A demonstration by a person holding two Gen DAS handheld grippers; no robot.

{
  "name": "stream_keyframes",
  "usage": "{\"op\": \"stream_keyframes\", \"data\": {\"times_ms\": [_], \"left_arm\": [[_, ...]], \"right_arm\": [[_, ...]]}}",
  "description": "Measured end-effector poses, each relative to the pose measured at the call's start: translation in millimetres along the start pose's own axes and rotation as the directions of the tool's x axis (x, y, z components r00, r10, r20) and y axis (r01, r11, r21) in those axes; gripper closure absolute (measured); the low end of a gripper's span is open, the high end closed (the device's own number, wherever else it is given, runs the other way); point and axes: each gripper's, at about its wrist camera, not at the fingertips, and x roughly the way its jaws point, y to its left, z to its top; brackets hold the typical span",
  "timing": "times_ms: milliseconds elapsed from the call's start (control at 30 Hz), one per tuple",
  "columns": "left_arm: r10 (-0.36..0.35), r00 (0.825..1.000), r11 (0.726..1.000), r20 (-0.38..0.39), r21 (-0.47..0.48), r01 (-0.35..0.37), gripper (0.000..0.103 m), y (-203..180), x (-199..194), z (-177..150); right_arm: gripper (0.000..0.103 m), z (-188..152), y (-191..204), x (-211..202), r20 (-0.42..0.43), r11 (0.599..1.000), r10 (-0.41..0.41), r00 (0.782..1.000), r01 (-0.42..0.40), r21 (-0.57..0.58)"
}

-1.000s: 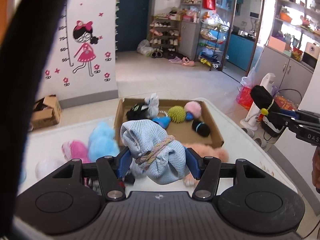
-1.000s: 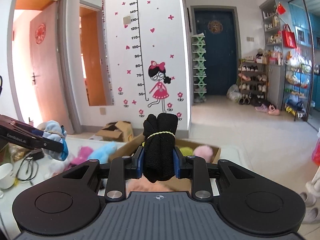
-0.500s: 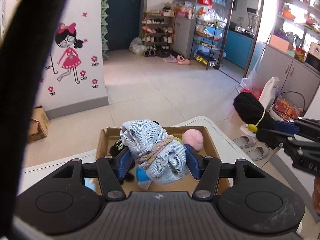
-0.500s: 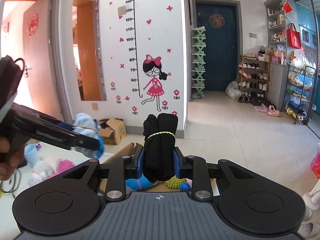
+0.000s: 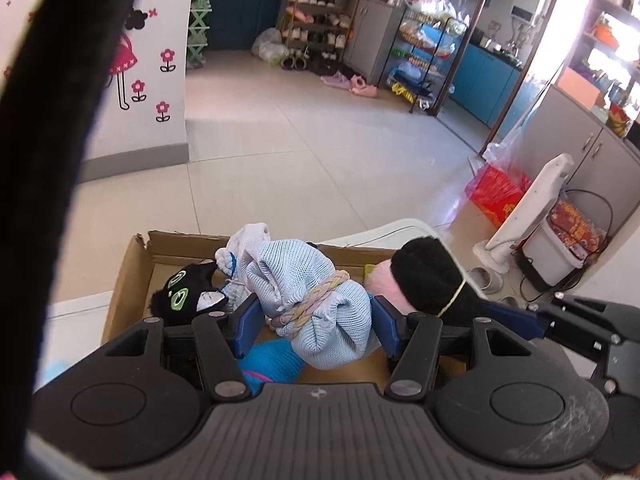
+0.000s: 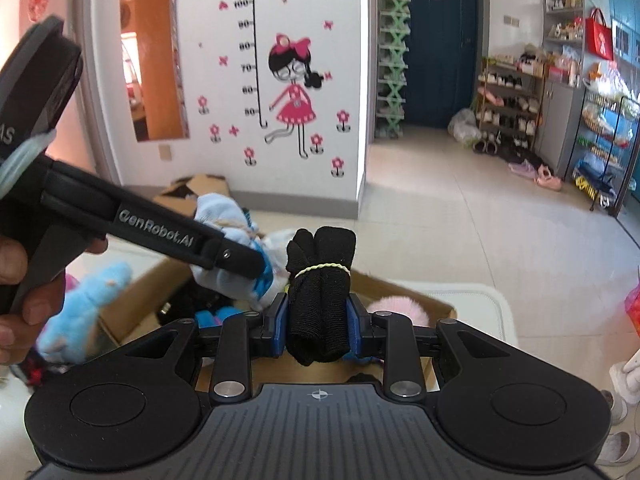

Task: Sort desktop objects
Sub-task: 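Carry both socks over the cardboard box and open both grippers, then move both grippers back to the table, right gripper over the pink fur keychain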

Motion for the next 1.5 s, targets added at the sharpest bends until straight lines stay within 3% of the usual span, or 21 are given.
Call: {"op": "stream_keyframes", "data": {"times_ms": [600, 933, 1067, 1233, 1300, 1400, 1500], "left_arm": [[0.01, 0.998, 1.0, -0.056, 0.007, -0.009, 0.048, 8.8, 12.3, -9.6], [-0.012, 0.999, 1.0, -0.05, -0.019, 0.011, 0.039, 20.4, 4.6, -14.3], [-0.043, 0.999, 0.997, 0.013, -0.062, 0.044, 0.034, 26.5, -30.3, -11.0], [-0.1, 0.991, 0.992, 0.091, -0.065, 0.106, 0.021, 35.8, -112.0, -31.2], [-0.111, 0.987, 0.992, 0.12, -0.05, 0.118, 0.018, 40.9, -145.9, -53.2], [-0.068, 0.989, 0.998, 0.132, -0.004, 0.069, 0.014, 47.6, -190.9, -94.0], [-0.033, 0.988, 0.999, 0.148, 0.014, 0.031, 0.002, 62.7, -231.7, -150.3]], "right_arm": [[0.067, -17.3, 3.1, 44.2, -0.075, 0.999, -0.023, 0.997, 0.021, -0.031], [0.062, -21.9, 2.7, 44.9, -0.087, 1.0, -0.01, 0.996, 0.008, -0.018], [0.06, -19.5, 1.7, 28.9, -0.071, 1.0, -0.007, 0.997, 0.007, -0.011], [0.053, -24.9, 12.8, -22.4, -0.025, 0.999, 0.049, 0.999, -0.049, -0.012], [0.053, -33.7, 23.3, -51.8, 0.004, 0.996, 0.078, 0.997, -0.078, -0.036], [0.05, -51.8, 39.0, -96.1, 0.038, 0.991, 0.127, 0.991, -0.124, -0.059], [0.041, -79.7, 57.4, -139.6, 0.074, 0.982, 0.178, 0.981, -0.173, -0.07]]}}
